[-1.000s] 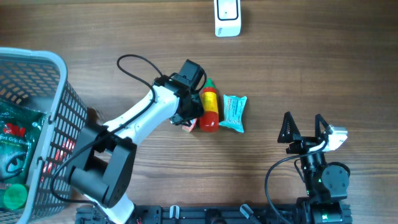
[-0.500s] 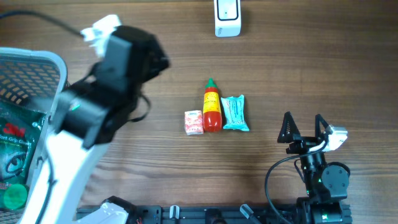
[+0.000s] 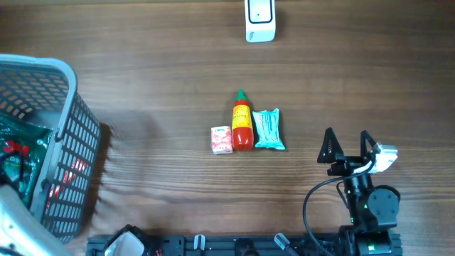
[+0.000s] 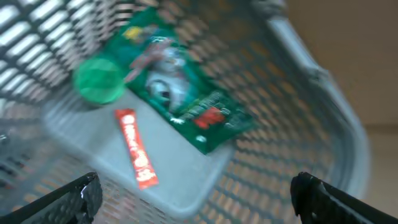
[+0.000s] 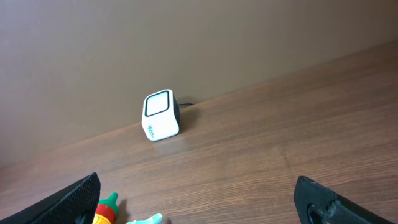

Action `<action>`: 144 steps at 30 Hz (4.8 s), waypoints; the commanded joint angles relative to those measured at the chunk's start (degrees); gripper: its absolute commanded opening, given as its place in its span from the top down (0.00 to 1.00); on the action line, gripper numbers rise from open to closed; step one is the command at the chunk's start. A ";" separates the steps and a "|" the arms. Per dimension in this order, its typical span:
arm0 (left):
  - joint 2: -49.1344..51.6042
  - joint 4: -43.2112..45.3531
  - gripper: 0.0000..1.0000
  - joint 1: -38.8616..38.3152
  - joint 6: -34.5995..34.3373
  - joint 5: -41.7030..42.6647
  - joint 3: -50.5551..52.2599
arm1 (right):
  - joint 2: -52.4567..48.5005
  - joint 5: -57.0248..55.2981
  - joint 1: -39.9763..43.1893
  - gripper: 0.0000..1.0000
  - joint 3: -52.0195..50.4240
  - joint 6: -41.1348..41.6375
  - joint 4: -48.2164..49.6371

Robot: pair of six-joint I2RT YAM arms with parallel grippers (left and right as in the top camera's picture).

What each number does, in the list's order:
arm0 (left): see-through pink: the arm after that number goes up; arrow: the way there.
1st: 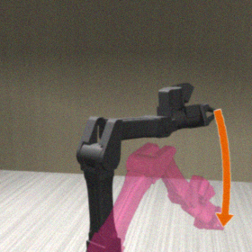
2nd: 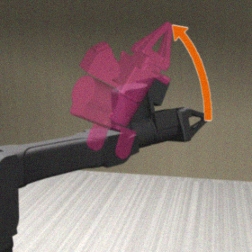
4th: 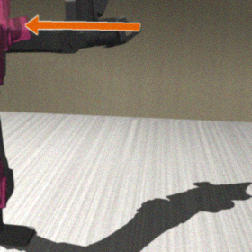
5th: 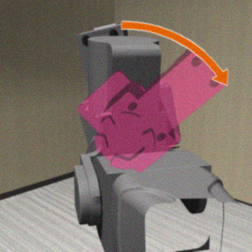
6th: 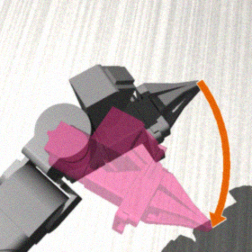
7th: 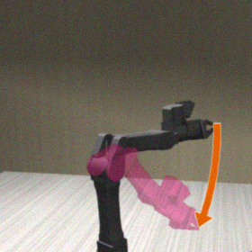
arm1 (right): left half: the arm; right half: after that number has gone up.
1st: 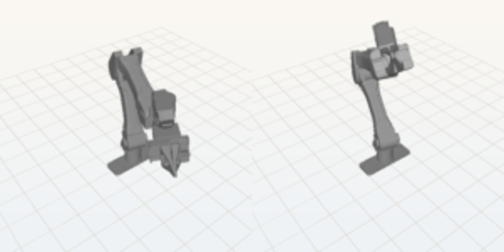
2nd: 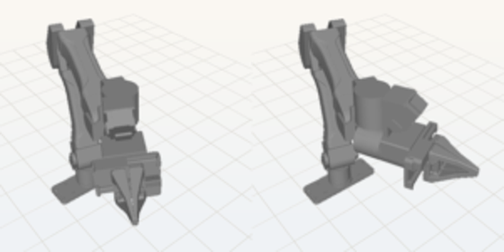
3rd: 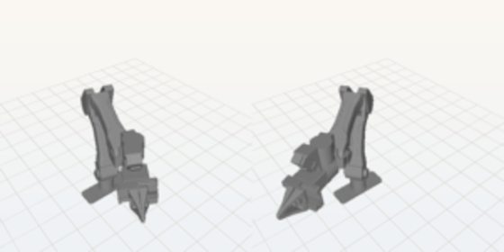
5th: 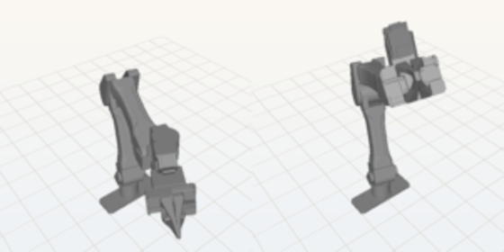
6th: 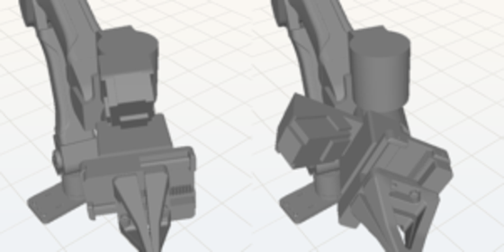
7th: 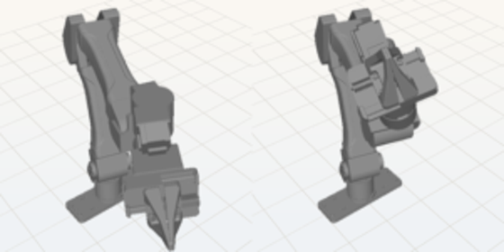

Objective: Scan the item barcode
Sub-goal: 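Grasp the green-lidded jar in the basket with left gripper, then carry the green-lidded jar out and set it right of the wipes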

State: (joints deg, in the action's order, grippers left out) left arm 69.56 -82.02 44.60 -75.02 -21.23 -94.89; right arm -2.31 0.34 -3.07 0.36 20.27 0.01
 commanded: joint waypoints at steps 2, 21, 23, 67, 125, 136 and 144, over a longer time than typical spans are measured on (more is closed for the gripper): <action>8.07 -4.70 0.00 7.74 -14.62 3.63 0.17 | 0.26 -0.37 -0.09 0.00 -0.07 -0.63 0.35; 27.85 0.70 0.00 14.64 -5.40 -5.20 11.69 | 0.26 -0.37 -0.09 0.00 -0.07 -0.61 0.35; 27.85 5.66 0.00 14.62 8.35 -4.87 13.16 | 0.26 -0.37 -0.09 0.00 -0.07 -0.61 0.35; 27.82 22.47 0.23 21.38 29.86 5.42 29.66 | 0.26 -0.37 -0.09 0.00 -0.07 -0.61 0.35; 57.07 27.04 0.00 -91.19 64.30 23.69 -10.14 | 0.26 -0.37 -0.09 0.00 -0.07 -0.61 0.35; 23.41 22.29 0.00 -82.36 64.13 3.45 -10.93 | 0.26 -0.37 -0.09 0.00 -0.07 -0.63 0.35; 0.28 16.57 0.00 -52.74 46.80 -2.91 -10.93 | 0.26 -0.37 -0.09 0.00 -0.07 -0.61 0.35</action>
State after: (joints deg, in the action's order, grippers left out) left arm 75.29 -63.68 -19.51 -16.16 -21.69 -105.23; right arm -2.31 0.34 -3.11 0.36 20.27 0.03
